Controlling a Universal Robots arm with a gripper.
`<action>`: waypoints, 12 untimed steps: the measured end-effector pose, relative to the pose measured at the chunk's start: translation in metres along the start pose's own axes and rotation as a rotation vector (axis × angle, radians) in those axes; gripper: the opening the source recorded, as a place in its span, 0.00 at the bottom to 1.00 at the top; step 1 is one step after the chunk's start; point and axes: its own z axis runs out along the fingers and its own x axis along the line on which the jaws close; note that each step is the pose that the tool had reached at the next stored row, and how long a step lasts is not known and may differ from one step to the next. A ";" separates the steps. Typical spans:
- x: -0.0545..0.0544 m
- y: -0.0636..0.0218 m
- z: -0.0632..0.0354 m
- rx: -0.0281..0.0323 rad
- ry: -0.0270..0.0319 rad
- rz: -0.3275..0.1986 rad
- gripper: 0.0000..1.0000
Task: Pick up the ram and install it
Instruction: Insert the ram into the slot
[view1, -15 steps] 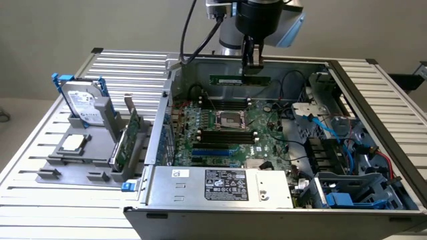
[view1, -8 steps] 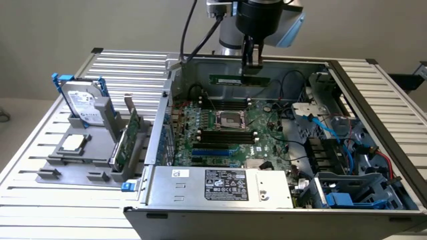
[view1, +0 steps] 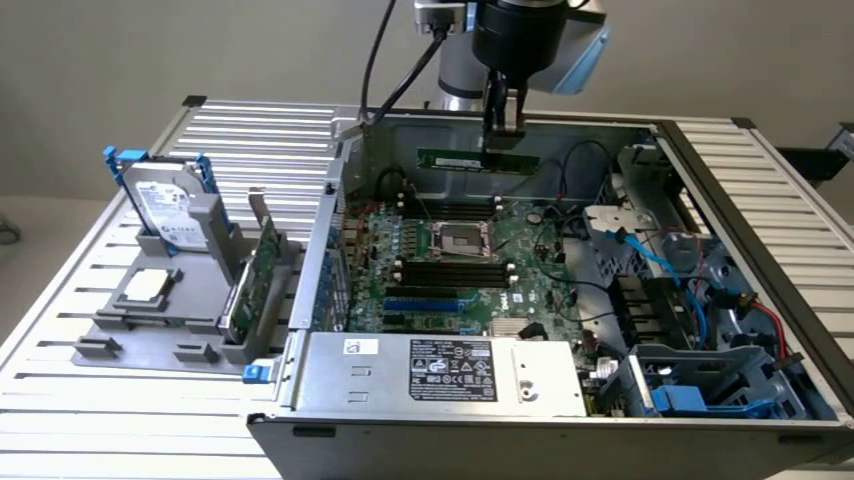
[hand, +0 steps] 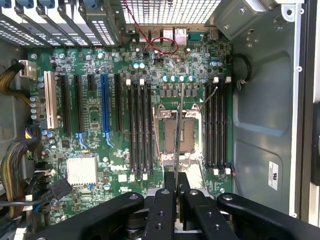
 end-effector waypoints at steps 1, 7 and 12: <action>0.000 0.0000 0.0000 0.0000 0.0000 0.000 0.13; 0.000 0.0000 0.0000 0.0000 0.0000 0.000 0.13; 0.000 0.0000 0.0000 0.0000 0.0000 0.000 0.13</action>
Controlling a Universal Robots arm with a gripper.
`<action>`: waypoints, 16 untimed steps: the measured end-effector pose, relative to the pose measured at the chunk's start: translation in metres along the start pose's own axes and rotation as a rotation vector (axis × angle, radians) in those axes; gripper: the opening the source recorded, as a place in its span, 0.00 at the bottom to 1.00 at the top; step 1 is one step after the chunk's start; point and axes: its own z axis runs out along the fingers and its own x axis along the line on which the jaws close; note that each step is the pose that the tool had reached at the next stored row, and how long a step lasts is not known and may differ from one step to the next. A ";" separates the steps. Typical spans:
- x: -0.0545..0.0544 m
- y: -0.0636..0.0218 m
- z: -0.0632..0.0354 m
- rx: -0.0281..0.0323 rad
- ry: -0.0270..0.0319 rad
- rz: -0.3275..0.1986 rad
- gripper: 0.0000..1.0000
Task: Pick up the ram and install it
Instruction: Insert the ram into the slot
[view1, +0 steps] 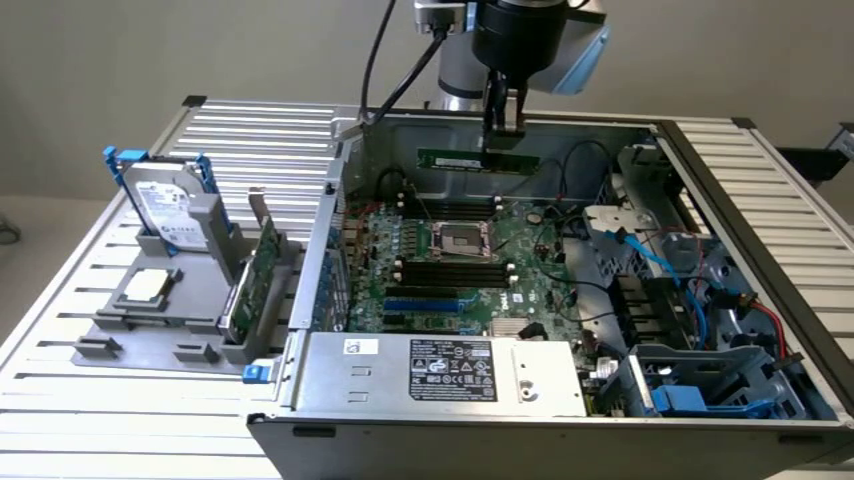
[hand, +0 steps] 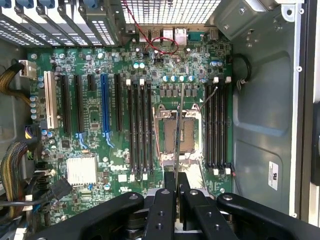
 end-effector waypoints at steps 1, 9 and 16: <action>0.000 0.0000 0.0011 -0.0001 -0.0001 0.000 0.13; 0.003 -0.0002 0.0154 -0.0011 0.0000 0.000 0.13; 0.008 0.0005 0.0278 -0.0011 0.0001 0.000 0.13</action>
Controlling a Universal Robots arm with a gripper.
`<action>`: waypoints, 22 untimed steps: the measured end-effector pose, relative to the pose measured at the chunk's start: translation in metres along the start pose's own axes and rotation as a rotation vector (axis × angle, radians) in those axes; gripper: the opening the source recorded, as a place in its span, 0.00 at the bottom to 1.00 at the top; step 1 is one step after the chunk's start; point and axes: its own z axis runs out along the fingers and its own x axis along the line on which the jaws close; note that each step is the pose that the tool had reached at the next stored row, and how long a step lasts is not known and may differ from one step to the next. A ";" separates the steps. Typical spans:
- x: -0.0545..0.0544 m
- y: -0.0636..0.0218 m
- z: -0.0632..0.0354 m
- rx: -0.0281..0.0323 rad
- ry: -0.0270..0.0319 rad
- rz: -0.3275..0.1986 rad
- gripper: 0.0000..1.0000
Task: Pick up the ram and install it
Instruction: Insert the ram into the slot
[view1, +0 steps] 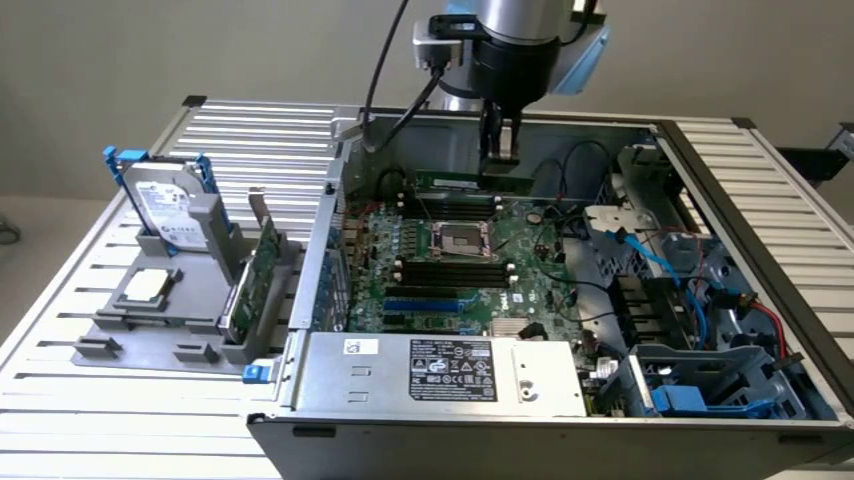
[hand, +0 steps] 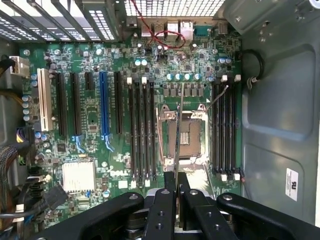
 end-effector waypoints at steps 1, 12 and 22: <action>0.002 0.0002 0.0018 -0.0001 0.0002 0.000 0.13; 0.011 0.0002 0.0104 -0.0271 0.0062 -0.058 0.13; 0.030 -0.0005 0.0145 -0.0520 0.0144 -0.076 0.13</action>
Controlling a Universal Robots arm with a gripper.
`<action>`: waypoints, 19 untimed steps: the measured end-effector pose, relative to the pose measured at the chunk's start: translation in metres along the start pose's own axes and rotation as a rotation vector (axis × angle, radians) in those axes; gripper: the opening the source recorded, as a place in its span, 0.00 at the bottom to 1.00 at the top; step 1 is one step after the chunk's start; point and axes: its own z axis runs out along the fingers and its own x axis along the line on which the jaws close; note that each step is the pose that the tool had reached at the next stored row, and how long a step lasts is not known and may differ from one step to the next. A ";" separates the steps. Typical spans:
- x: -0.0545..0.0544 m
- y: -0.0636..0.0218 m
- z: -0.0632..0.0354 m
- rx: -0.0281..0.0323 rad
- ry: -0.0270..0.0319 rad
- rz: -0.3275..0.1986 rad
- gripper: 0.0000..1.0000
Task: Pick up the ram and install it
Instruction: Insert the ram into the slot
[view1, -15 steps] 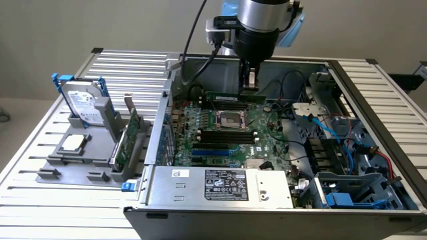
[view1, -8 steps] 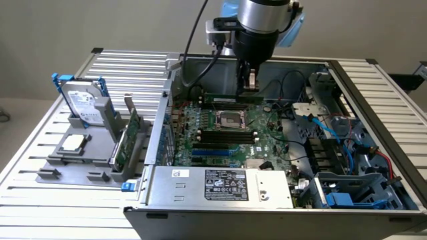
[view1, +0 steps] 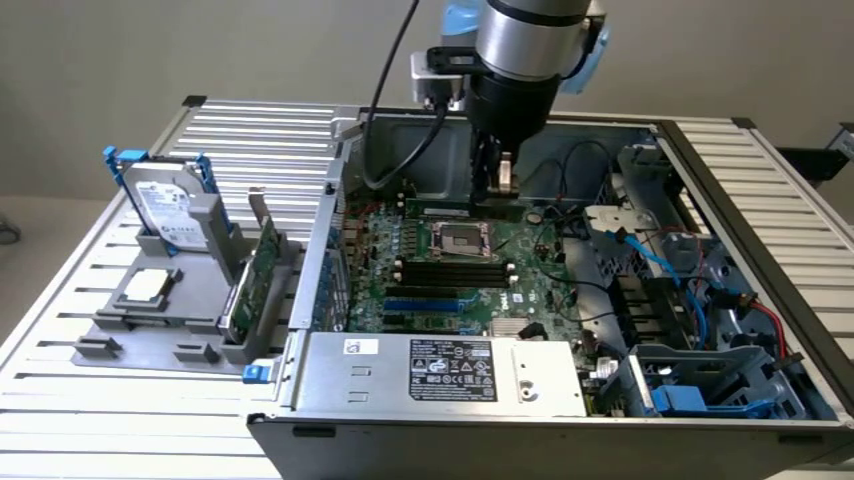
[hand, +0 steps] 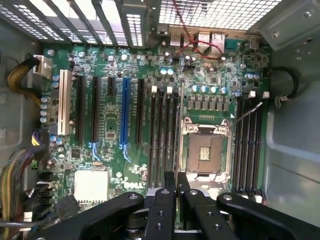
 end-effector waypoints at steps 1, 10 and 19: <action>0.004 0.0001 0.0007 -0.0007 0.0000 0.000 0.13; 0.024 0.0002 0.0115 -0.0121 0.0006 -0.020 0.13; 0.025 0.0033 0.0278 -0.0130 0.0016 -0.034 0.13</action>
